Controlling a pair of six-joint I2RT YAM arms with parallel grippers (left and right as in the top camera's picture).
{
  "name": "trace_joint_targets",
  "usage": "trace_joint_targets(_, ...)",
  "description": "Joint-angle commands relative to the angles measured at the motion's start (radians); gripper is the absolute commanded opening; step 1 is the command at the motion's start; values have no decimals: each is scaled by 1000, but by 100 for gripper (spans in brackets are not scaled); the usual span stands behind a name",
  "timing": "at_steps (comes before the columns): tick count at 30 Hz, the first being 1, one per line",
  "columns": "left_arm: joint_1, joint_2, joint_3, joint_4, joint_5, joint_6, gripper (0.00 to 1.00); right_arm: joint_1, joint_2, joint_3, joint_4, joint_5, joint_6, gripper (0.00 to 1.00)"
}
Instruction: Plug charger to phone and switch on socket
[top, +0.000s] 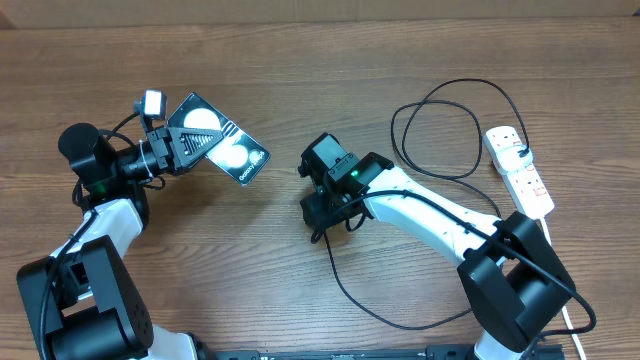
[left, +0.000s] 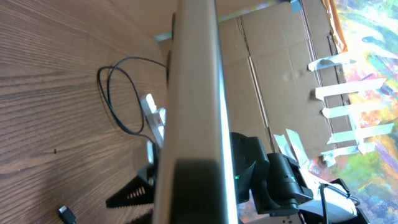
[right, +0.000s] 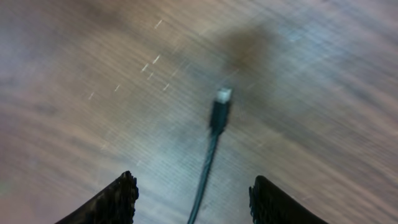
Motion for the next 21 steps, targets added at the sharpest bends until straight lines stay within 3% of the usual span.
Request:
trace_joint_targets(1, 31, 3, 25, 4, 20, 9, 4, 14, 1, 2, 29, 126, 32, 59)
trace_joint_targets(10, 105, 3, 25, 4, 20, -70, 4, 116, 89, 2, 73, 337, 103, 47)
trace_joint_targets(14, 122, 3, 25, 4, 20, -90, 4, 140, 147, 2, 54, 367, 108, 38)
trace_joint_targets(21, 123, 3, 25, 4, 20, -98, 4, 150, 156, 5, 10, 378, 137, 33)
